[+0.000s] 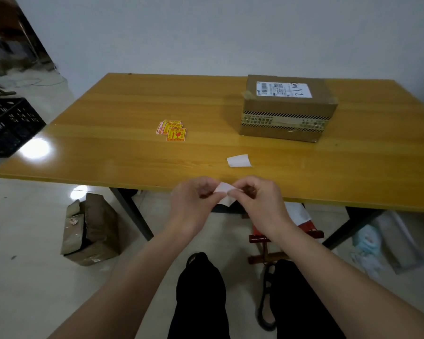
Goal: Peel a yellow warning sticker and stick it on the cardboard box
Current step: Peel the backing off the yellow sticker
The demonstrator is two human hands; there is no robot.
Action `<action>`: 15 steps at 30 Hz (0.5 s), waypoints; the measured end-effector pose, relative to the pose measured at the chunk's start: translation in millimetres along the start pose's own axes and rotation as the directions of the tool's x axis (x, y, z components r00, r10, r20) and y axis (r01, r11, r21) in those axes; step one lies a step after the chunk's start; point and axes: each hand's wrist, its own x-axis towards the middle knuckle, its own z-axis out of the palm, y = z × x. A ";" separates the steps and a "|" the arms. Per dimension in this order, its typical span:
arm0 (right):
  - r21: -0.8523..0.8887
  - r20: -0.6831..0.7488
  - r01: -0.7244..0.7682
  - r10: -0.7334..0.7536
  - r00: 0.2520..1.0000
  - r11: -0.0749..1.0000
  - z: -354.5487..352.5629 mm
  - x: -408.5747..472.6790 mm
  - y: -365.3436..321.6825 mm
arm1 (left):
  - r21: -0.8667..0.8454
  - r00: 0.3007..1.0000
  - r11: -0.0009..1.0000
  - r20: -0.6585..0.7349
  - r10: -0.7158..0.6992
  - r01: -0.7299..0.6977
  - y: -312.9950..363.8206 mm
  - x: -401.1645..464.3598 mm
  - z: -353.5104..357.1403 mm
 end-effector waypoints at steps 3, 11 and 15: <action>-0.008 -0.031 -0.027 0.027 0.999 1.000 -16.1 -4.6 -5.2 | -0.081 0.998 0.996 -0.048 -0.030 0.026 9.2 -5.9 10.8; 0.118 0.015 -0.061 0.059 0.998 0.991 -32.7 -32.7 -29.8 | 0.348 0.825 0.903 -0.411 0.388 -0.251 27.0 -26.4 29.6; 0.351 0.001 -0.133 0.142 0.990 0.927 -40.3 -33.6 -35.9 | 0.462 0.738 0.787 -0.341 0.583 -0.408 29.6 -30.2 34.9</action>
